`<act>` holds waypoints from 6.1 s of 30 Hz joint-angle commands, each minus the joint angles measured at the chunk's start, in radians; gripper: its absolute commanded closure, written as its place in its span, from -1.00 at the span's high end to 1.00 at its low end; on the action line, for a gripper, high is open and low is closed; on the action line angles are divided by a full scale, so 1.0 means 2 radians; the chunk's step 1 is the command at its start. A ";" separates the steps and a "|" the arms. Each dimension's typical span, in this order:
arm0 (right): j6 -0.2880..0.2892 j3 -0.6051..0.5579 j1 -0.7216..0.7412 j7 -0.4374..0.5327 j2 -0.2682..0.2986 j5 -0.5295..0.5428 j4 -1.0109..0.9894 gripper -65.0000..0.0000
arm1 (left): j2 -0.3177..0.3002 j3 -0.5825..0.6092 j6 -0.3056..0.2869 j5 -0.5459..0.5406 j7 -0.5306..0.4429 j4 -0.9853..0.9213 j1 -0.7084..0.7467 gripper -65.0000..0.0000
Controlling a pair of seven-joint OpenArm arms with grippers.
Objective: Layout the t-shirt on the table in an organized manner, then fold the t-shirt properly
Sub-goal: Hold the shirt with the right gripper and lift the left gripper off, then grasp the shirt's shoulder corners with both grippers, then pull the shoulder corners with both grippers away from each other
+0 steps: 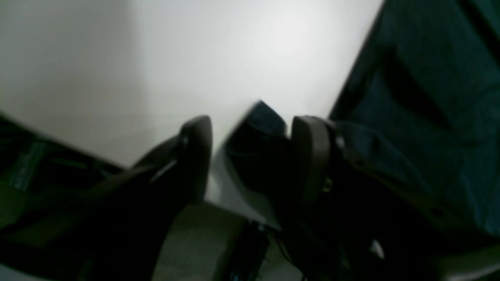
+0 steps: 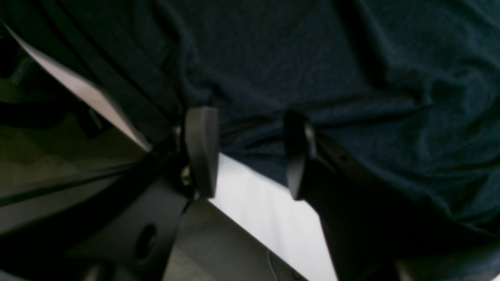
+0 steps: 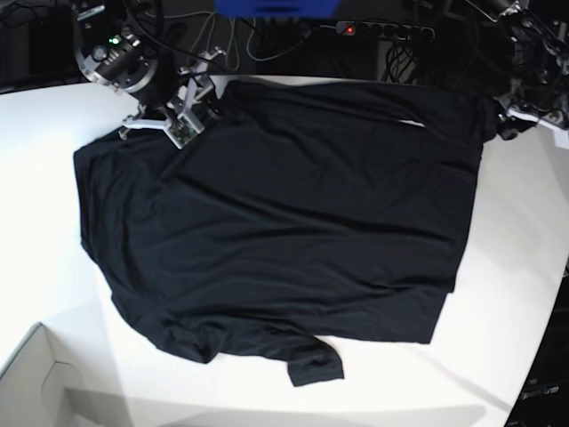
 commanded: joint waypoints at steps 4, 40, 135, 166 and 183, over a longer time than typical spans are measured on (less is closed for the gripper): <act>0.002 0.003 0.000 0.009 0.002 0.006 0.008 -0.15 | -0.010 0.003 0.001 -0.011 -0.009 0.005 -0.001 -0.03; 0.002 0.005 0.013 0.010 0.003 0.005 0.007 -0.15 | -0.069 0.203 -0.003 -0.142 -0.004 0.269 0.230 -0.99; 0.001 0.308 0.093 0.008 0.001 0.004 -0.179 -0.42 | -0.015 0.258 -0.011 0.385 -0.069 0.226 0.025 0.05; 0.076 0.337 0.027 0.008 -0.061 0.005 -0.076 0.03 | 0.124 0.112 -0.011 0.131 0.032 0.274 0.119 0.61; 0.079 0.207 -0.047 0.011 -0.061 0.005 -0.013 0.02 | 0.115 0.115 -0.011 0.131 0.032 0.172 0.079 -0.52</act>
